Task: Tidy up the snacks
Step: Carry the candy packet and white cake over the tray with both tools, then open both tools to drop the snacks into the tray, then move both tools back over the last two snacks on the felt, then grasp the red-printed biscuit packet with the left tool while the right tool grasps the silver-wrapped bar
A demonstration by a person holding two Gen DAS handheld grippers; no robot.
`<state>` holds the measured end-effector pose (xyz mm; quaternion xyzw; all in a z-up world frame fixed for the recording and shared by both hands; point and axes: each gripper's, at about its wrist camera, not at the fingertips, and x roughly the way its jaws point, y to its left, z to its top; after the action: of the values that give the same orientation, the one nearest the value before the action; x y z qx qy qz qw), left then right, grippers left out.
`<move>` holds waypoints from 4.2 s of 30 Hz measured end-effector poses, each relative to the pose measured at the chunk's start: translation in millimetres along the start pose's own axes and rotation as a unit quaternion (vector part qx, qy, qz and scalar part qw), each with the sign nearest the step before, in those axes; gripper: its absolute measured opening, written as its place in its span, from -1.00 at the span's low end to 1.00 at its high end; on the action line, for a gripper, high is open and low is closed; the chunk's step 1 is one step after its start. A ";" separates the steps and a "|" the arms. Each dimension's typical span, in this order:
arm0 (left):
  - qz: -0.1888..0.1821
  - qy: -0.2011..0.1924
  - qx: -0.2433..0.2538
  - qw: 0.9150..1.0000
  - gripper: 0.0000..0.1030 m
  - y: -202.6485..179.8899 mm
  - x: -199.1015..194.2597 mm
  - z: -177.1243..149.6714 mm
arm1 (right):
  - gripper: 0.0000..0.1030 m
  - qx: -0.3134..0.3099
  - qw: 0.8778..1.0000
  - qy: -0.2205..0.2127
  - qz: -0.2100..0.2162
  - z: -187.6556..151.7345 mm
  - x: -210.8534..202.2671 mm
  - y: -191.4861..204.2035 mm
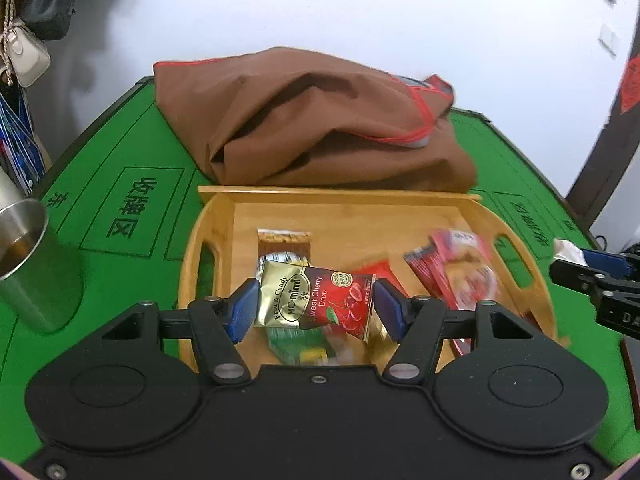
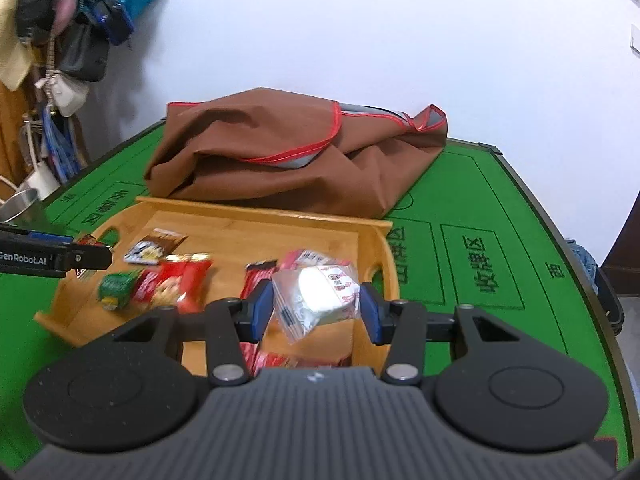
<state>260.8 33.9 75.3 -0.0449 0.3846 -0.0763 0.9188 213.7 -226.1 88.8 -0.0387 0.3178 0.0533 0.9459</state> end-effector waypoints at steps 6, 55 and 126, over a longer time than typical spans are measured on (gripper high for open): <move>0.013 0.019 -0.005 1.000 0.17 -1.5 52.2 28.7 | -0.03 0.030 0.999 0.036 -0.001 22.7 53.6 -13.1; 0.075 0.032 0.048 0.995 0.44 -35.1 145.0 42.1 | 0.38 -0.019 0.996 0.085 -0.001 38.5 162.5 14.0; -0.005 0.009 0.106 0.994 0.56 -40.2 -19.0 -145.5 | 1.00 -0.084 0.986 0.038 0.141 -160.7 -47.4 86.4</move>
<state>139.6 -5.7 -7.7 0.0511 0.3821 -0.1218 0.9146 69.3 -161.2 -13.7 -0.0749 0.3500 0.2117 0.9095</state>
